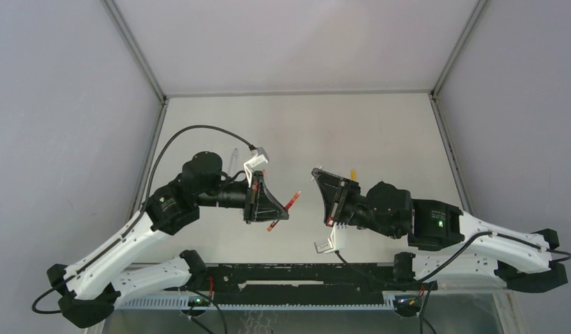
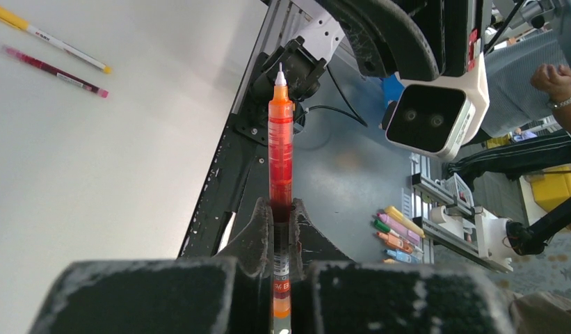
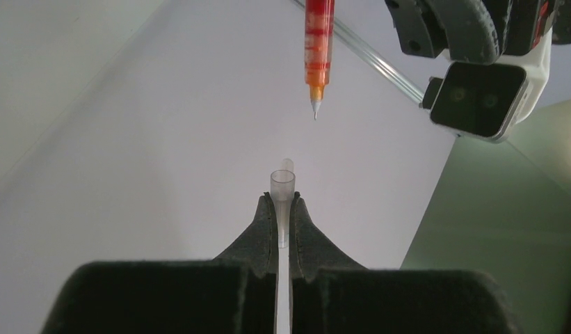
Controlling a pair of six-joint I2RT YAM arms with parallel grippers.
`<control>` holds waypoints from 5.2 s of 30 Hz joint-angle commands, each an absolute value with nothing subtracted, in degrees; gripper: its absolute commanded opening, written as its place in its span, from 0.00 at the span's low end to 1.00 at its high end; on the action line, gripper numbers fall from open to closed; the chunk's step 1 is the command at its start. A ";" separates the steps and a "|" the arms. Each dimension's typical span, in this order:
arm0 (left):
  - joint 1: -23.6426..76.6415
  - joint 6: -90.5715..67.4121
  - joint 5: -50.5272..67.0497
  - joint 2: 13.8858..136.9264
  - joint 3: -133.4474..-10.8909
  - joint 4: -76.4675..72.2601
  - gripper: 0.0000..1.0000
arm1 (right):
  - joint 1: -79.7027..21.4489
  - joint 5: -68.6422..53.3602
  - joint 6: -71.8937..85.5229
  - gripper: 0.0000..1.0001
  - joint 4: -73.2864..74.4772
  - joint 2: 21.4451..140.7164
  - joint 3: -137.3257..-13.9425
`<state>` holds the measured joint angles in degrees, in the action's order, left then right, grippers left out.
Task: Insert the pens into the pen caps
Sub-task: Insert the pen cap onto the pen.
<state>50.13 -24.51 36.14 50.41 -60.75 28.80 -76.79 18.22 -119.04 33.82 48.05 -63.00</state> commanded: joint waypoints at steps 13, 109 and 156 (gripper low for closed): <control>50.36 -26.11 38.15 50.30 -60.46 24.98 0.00 | -80.79 23.41 -122.72 0.00 34.72 52.06 -68.20; 49.38 -41.46 26.56 46.76 -57.72 7.13 0.00 | -103.98 30.91 -110.21 0.00 30.86 66.93 -61.83; 45.80 -33.16 32.82 48.75 -54.38 11.89 0.00 | -100.57 35.77 -112.08 0.40 29.41 64.07 -64.28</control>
